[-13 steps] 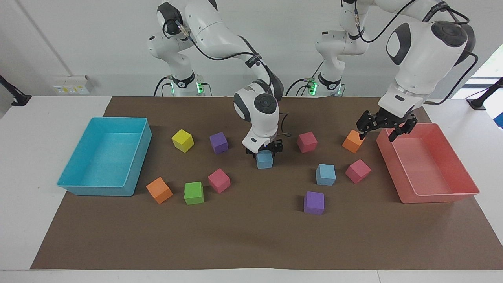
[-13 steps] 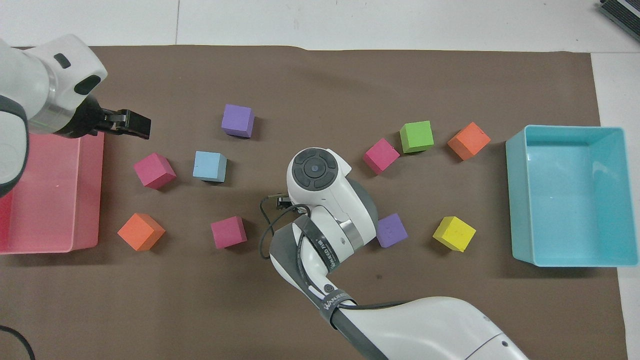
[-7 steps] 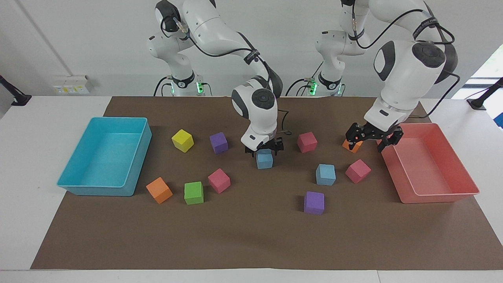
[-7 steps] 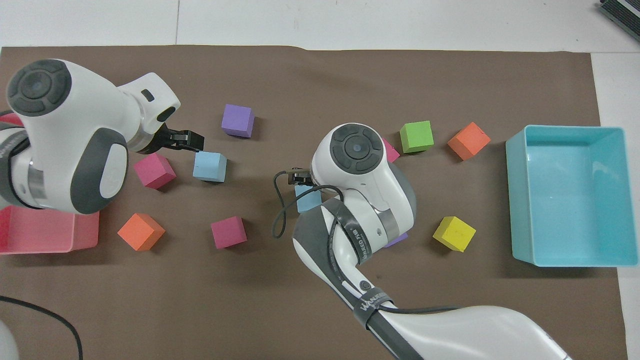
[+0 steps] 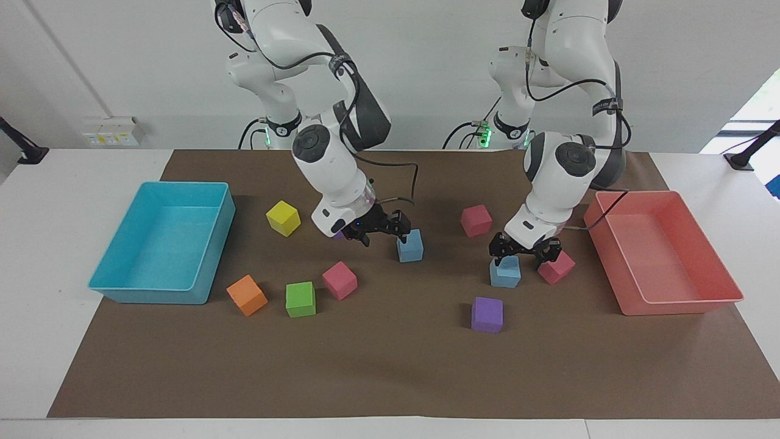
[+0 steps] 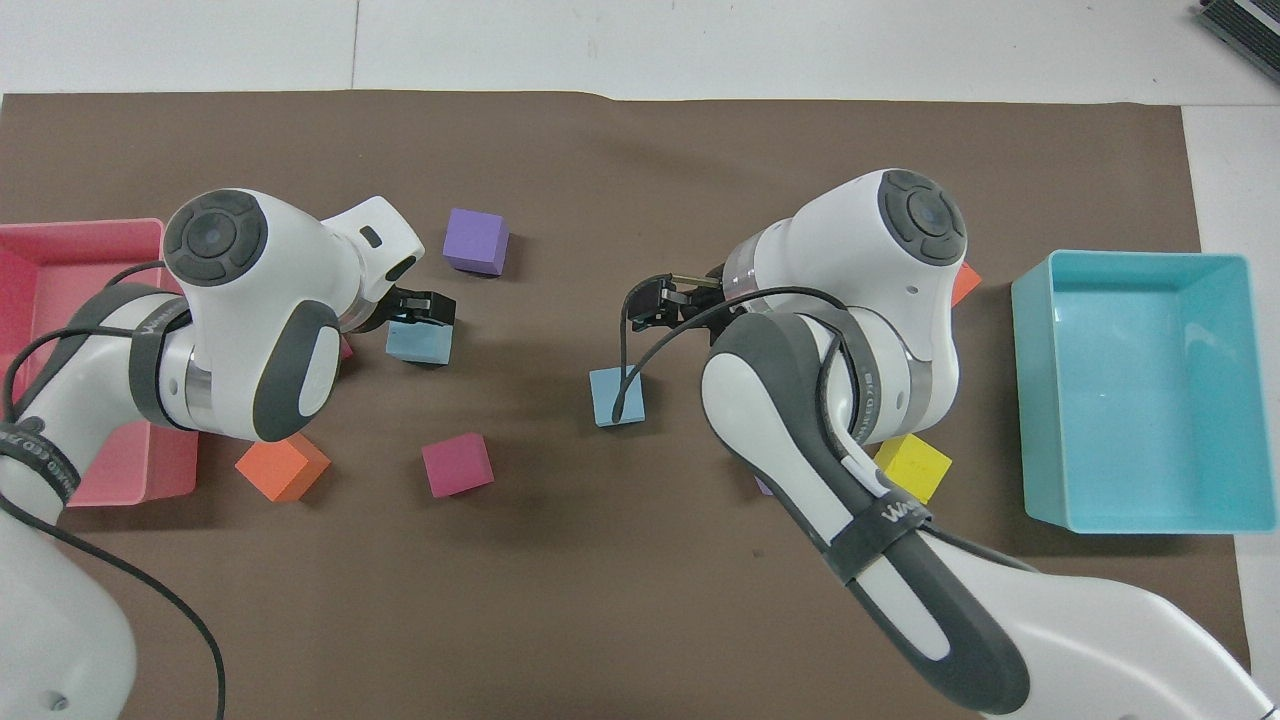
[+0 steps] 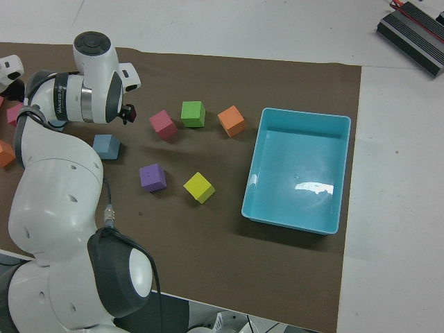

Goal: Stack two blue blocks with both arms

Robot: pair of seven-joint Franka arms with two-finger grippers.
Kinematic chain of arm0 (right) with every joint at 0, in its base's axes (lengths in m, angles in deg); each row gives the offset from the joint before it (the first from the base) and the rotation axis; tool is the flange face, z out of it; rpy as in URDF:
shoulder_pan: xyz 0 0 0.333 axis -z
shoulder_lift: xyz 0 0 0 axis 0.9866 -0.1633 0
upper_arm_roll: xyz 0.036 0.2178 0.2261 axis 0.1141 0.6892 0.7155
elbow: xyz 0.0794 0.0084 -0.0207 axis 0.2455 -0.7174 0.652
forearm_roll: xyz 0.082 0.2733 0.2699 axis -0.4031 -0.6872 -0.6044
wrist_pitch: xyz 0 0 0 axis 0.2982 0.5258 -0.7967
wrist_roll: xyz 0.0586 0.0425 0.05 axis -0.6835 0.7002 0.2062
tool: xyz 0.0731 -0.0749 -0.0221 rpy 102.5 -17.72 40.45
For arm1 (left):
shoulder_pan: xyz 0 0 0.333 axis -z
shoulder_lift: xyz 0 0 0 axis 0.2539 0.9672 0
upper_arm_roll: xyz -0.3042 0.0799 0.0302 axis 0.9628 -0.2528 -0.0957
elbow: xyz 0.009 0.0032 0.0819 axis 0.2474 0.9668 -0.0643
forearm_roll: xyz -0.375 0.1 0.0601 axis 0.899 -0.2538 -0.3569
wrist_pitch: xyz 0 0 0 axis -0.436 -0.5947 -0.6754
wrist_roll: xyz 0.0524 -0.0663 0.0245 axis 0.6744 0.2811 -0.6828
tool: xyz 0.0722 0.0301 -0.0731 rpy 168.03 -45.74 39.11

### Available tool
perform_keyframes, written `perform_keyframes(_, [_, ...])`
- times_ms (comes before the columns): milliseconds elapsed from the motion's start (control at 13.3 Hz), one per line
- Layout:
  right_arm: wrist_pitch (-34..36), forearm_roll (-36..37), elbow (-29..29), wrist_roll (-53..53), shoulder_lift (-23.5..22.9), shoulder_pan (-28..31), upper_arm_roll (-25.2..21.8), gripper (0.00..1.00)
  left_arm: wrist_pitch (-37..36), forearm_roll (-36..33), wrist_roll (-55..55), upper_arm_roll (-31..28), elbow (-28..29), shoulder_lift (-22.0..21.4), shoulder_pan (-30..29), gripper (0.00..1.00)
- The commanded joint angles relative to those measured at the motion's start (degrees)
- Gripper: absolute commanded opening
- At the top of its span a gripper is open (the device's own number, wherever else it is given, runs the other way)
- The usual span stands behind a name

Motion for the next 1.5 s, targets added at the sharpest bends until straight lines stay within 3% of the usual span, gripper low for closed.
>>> perform_keyframes(0, [-0.8,-9.3,-6.7,10.7,2.8,3.2,0.5,1.0,4.7,0.2,-0.4,-0.8,3.2,-0.5,1.0,1.0])
perform_keyframes(300, [-3.1,-19.5,-9.3,18.5,1.9,4.4,0.5,1.0,5.6,0.2,-0.1,-0.8,3.4,1.9,1.1,1.0])
perform_keyframes(524, [-3.2,-30.9,-13.2,28.6,1.4,5.9,0.4,1.0,5.4,0.2,-0.3,-0.8,5.5,1.1,1.4,1.0])
perform_keyframes(749, [-3.2,-34.6,-14.8,30.1,1.2,6.3,0.5,0.69,5.6,0.2,-0.6,-0.8,5.8,1.3,2.1,1.0])
perform_keyframes(899, [-3.6,-38.4,-15.8,30.6,1.3,5.6,0.4,0.35,5.6,0.2,-0.5,-0.8,5.8,1.4,2.1,1.0])
perform_keyframes(974, [-3.6,-38.5,-16.0,30.4,1.4,5.7,0.4,0.11,5.6,0.2,-0.6,-0.8,5.8,1.4,2.1,1.0])
perform_keyframes(1049, [-3.6,-38.8,-17.1,29.8,1.8,5.7,0.4,0.0,5.5,0.2,-0.5,-0.9,5.8,1.4,2.1,1.0])
perform_keyframes(1124, [-3.5,-40.2,-18.7,29.9,2.2,6.0,0.4,0.0,5.4,0.2,-0.5,-0.9,5.8,1.4,2.1,1.0])
perform_keyframes(1199, [-3.2,-41.7,-19.3,30.9,1.8,6.2,0.5,0.0,5.4,0.2,-0.6,-0.9,5.8,1.4,2.1,0.96])
perform_keyframes(1349, [-3.3,-43.8,-19.7,32.3,1.3,6.0,0.5,0.0,5.3,0.2,-0.6,-1.0,5.8,1.4,2.1,0.65])
perform_keyframes(1424, [-3.2,-43.8,-19.9,32.1,1.3,6.2,0.5,0.0,5.4,0.1,-0.6,-1.0,5.6,1.4,2.1,0.42])
